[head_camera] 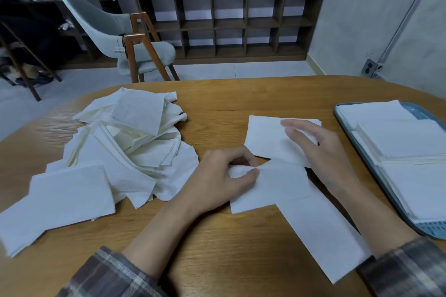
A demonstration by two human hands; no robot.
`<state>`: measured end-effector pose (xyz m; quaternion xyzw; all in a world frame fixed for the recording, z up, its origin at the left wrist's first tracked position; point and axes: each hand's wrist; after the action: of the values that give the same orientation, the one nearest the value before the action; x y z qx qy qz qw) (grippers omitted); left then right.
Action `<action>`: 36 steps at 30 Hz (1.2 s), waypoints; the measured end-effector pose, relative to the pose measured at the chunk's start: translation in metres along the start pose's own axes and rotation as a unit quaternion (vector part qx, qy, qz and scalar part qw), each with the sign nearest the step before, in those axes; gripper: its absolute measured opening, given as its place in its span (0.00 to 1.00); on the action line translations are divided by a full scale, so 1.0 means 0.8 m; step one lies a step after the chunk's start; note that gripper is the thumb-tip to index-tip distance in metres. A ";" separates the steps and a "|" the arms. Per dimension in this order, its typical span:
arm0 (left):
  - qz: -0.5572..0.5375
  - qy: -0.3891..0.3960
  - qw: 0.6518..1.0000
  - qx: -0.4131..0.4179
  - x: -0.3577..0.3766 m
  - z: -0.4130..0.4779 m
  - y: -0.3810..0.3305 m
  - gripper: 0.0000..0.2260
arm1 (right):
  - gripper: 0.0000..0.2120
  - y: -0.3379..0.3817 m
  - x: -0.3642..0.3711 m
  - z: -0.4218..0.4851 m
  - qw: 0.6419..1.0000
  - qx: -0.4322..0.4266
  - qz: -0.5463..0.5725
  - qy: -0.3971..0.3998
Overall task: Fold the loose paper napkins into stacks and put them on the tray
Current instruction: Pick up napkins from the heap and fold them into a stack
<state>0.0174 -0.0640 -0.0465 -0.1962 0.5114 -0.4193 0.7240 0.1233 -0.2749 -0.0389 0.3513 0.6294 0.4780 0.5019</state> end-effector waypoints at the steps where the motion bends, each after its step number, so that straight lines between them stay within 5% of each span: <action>1: -0.029 -0.017 0.999 -0.012 -0.003 0.001 -0.002 0.03 | 0.10 0.001 0.000 -0.001 1.000 0.004 0.014 0.001; 8: -0.189 -0.085 0.978 -0.007 -0.021 0.006 -0.008 0.08 | 0.22 0.004 0.000 -0.005 0.997 0.032 0.053 0.055; 15: -0.201 -0.119 0.972 -0.021 -0.020 0.006 -0.008 0.07 | 0.23 0.010 0.003 -0.015 0.967 0.096 0.132 0.195; 20: -0.145 -0.146 0.978 -0.048 -0.011 0.009 -0.001 0.06 | 0.06 0.012 0.010 -0.021 0.987 0.064 0.071 0.126; 36: -0.104 -0.173 0.977 -0.073 -0.001 0.007 0.004 0.07 | 0.31 0.016 0.009 -0.022 0.988 -0.018 0.032 0.148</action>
<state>0.0240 -0.0625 -0.0464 -0.3705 0.3846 -0.4133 0.7375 0.1040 -0.2691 -0.0277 0.2874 0.6765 0.5518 0.3940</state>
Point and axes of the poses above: each hand's wrist, its own z-axis towards the middle knuckle, its own x-axis out of the palm, y = z × x, and after that the axes turned 13 degrees about x, right-handed
